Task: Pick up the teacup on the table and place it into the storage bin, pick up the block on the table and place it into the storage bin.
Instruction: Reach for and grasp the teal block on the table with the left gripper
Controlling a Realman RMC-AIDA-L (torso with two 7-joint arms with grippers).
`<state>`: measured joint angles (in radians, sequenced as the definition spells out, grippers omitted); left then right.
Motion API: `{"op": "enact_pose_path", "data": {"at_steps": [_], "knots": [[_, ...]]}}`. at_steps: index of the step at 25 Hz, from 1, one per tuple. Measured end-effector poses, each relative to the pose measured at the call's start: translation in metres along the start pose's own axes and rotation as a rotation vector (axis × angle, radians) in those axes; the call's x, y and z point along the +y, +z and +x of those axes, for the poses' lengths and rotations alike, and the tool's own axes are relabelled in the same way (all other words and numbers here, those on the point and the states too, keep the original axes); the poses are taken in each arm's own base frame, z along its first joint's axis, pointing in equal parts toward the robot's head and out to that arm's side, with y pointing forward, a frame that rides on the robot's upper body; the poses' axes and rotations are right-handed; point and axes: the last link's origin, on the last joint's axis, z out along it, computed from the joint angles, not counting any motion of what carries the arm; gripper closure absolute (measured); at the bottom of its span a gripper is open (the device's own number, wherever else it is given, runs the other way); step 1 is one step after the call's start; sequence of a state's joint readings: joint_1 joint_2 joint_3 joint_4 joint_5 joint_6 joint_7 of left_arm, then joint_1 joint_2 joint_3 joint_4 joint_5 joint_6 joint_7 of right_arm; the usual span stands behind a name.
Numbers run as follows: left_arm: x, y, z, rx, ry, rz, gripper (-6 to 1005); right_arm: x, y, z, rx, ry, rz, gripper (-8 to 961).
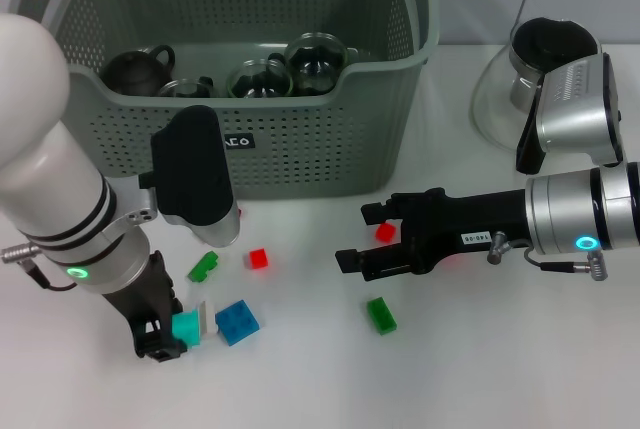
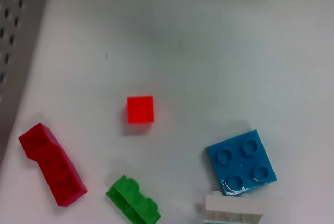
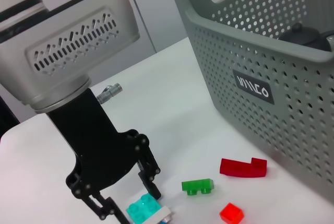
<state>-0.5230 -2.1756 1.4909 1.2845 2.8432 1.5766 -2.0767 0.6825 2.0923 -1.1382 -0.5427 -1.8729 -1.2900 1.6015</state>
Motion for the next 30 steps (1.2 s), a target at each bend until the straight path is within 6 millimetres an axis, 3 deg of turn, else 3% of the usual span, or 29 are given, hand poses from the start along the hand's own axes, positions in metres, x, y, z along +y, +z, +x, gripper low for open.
{"op": "enact_pose_path", "data": {"at_steps": [8,13,23,30], "knots": [[0.0014,0.0011,0.0015,-0.003,0.009,-0.003,571,0.0000,0.0000,-0.0001,0.000,0.000,0.000,29],[0.0020,0.0016,0.0019,-0.001,0.009,-0.006,569,0.0000,0.0000,-0.0001,0.000,0.000,0.000,29],[0.0022,0.0000,0.0036,0.003,0.012,-0.011,420,0.0000,0.0000,0.0000,0.000,-0.001,0.000,29],[0.0020,0.0015,0.0037,0.001,0.013,-0.011,386,-0.0003,-0.0004,-0.0002,0.000,-0.001,0.001,29]]}}
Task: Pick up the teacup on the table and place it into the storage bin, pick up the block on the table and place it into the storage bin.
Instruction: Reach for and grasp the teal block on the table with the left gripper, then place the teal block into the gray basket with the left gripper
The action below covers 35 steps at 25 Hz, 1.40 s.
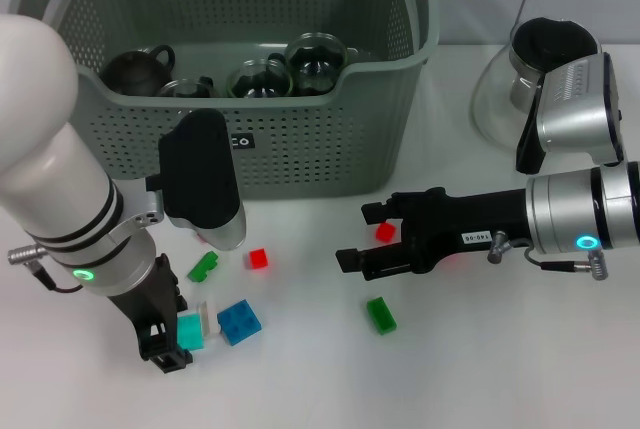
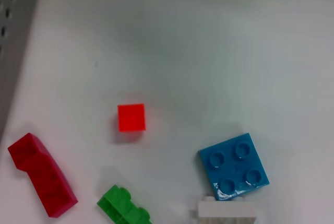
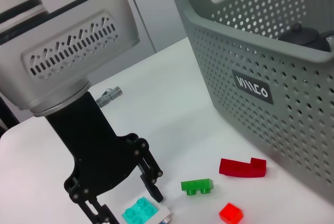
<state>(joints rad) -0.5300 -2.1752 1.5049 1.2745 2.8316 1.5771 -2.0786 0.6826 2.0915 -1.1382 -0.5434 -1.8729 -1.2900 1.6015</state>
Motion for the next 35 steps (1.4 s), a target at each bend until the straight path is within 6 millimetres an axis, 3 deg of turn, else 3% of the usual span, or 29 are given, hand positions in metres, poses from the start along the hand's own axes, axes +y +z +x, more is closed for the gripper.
{"op": "enact_pose_path", "data": {"at_steps": [13,17,23,29,35], "knots": [[-0.001,0.002,0.001,-0.001,-0.007,-0.002,389,-0.001,-0.001,-0.002,-0.002,-0.006,0.003,29],[-0.001,0.002,0.002,-0.006,-0.003,-0.005,497,-0.001,-0.001,-0.002,-0.003,-0.006,0.004,29],[-0.002,-0.008,0.003,0.017,-0.012,0.004,581,-0.002,-0.002,-0.004,-0.002,-0.011,0.007,29],[-0.004,-0.049,-0.002,0.220,-0.148,-0.104,593,-0.003,-0.003,-0.003,-0.004,-0.005,0.011,29],[-0.029,-0.133,-0.010,0.704,-0.308,-0.230,591,-0.003,-0.004,-0.001,-0.007,0.001,0.011,29]]}}
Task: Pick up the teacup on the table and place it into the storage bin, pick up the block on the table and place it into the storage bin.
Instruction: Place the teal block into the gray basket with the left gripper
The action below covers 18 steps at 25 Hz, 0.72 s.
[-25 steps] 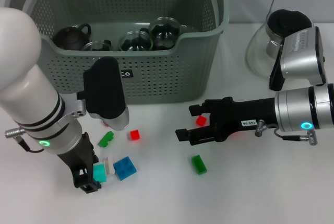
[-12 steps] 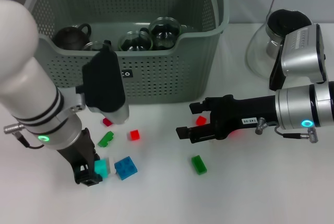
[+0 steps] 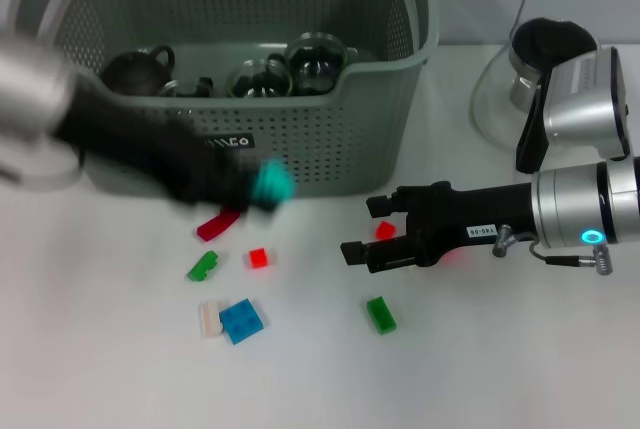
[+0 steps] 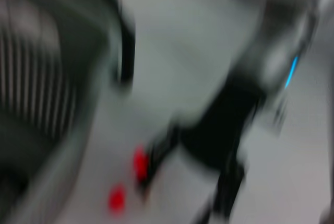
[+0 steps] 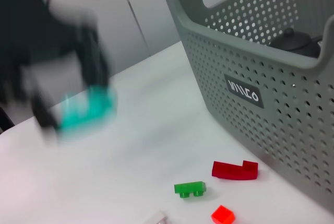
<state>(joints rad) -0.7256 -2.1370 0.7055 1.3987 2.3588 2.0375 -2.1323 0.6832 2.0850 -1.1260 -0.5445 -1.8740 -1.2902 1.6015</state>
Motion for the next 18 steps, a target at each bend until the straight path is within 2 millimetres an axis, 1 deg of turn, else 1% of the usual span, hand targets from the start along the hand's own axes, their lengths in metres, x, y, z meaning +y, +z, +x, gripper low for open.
{"op": "enact_pose_path", "data": {"at_steps": [1,2,3,4,5,8,9,11,14,16,18], "knots": [[-0.006,-0.012,0.011,0.089,-0.014,0.001,590,0.000,0.000,0.000,0.000,0.000,0.000,29],[-0.010,-0.014,0.014,0.106,-0.020,0.007,590,0.000,0.000,0.000,-0.001,0.000,0.000,29],[-0.019,-0.020,0.022,0.156,-0.032,0.029,589,0.000,0.001,0.000,-0.001,0.000,0.000,29],[-0.029,-0.021,0.029,0.180,-0.036,0.067,589,0.001,0.001,-0.001,-0.001,-0.002,-0.002,29],[-0.042,-0.019,0.037,0.198,-0.037,0.118,589,0.001,0.002,-0.002,-0.001,-0.005,-0.003,29],[-0.070,-0.012,0.057,0.213,-0.024,0.259,587,0.001,0.004,-0.004,0.003,-0.014,-0.007,29],[-0.080,-0.006,0.062,0.208,-0.020,0.311,587,0.001,0.004,-0.005,0.004,-0.017,-0.008,29],[-0.093,0.002,0.068,0.194,-0.018,0.396,586,0.002,0.004,-0.006,0.004,-0.022,-0.009,29],[-0.107,0.015,0.069,0.150,-0.014,0.488,585,0.002,0.004,-0.007,0.002,-0.022,-0.009,28],[-0.111,0.022,0.067,0.136,-0.011,0.520,584,0.002,0.004,-0.006,0.002,-0.022,-0.010,28],[-0.113,0.025,0.067,0.138,-0.006,0.537,583,0.002,0.004,-0.006,0.002,-0.020,-0.010,28]]}}
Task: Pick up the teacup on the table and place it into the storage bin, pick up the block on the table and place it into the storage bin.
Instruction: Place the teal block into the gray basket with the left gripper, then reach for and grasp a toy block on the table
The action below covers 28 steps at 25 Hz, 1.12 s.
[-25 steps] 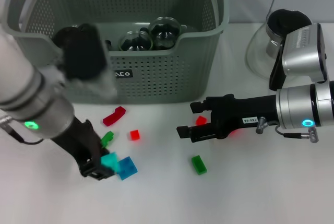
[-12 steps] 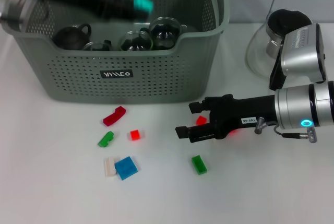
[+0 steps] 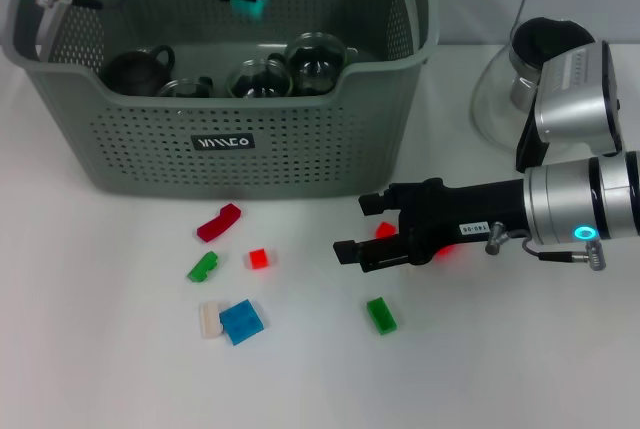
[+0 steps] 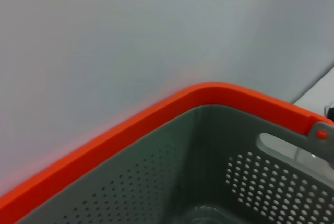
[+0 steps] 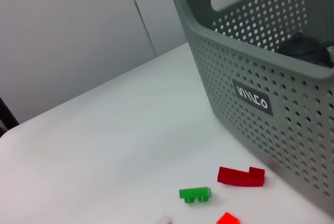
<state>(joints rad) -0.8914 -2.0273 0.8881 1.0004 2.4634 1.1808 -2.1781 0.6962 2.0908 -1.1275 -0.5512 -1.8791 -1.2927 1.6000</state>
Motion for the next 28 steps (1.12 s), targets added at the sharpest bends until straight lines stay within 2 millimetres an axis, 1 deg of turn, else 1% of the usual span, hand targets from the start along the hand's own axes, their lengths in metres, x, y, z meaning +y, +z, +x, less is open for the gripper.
{"op": "enact_pose_path", "data": {"at_steps": [1,5,6,8,9,10,12,14,15,16,18,19,23,26,28], "knots": [[0.000,0.001,0.000,0.004,0.000,0.007,583,0.000,0.000,0.001,0.000,0.001,0.000,28],[-0.004,-0.005,-0.001,0.024,-0.010,0.024,477,-0.001,-0.002,0.002,0.001,0.003,0.003,28],[-0.004,-0.008,0.000,0.032,-0.013,0.018,450,-0.001,-0.002,0.002,0.002,0.003,0.004,28],[-0.001,-0.024,0.002,0.067,-0.016,-0.009,398,-0.001,-0.003,0.002,0.003,0.003,0.006,28],[0.001,-0.028,0.003,0.078,-0.017,-0.026,371,-0.002,-0.003,0.002,0.003,0.003,0.006,28],[0.008,-0.042,0.004,0.108,-0.013,-0.070,325,-0.002,-0.003,0.002,0.004,0.003,0.007,28],[0.023,-0.063,0.003,0.147,0.022,-0.160,234,-0.002,-0.003,0.003,0.005,0.003,0.007,28],[0.046,-0.085,-0.006,0.176,0.111,-0.285,143,-0.002,-0.004,0.003,0.005,0.004,0.007,28],[0.056,-0.094,-0.012,0.184,0.165,-0.340,137,-0.002,-0.004,0.003,0.005,0.005,0.007,28],[0.070,-0.104,-0.024,0.178,0.239,-0.411,131,-0.002,-0.004,0.004,0.006,0.006,0.009,28],[0.085,-0.110,-0.041,0.154,0.318,-0.475,120,-0.003,-0.005,0.004,0.007,0.007,0.009,28],[0.092,-0.112,-0.053,0.130,0.354,-0.495,114,-0.003,-0.005,0.004,0.007,0.006,0.009,28],[0.103,-0.105,-0.086,0.040,0.437,-0.505,109,-0.003,-0.006,0.004,0.007,0.008,0.010,28],[0.106,-0.095,-0.104,-0.025,0.441,-0.510,109,-0.003,-0.005,0.005,0.007,0.012,0.011,28],[0.107,-0.088,-0.111,-0.052,0.422,-0.519,109,-0.003,-0.005,0.005,0.006,0.018,0.012,28]]}}
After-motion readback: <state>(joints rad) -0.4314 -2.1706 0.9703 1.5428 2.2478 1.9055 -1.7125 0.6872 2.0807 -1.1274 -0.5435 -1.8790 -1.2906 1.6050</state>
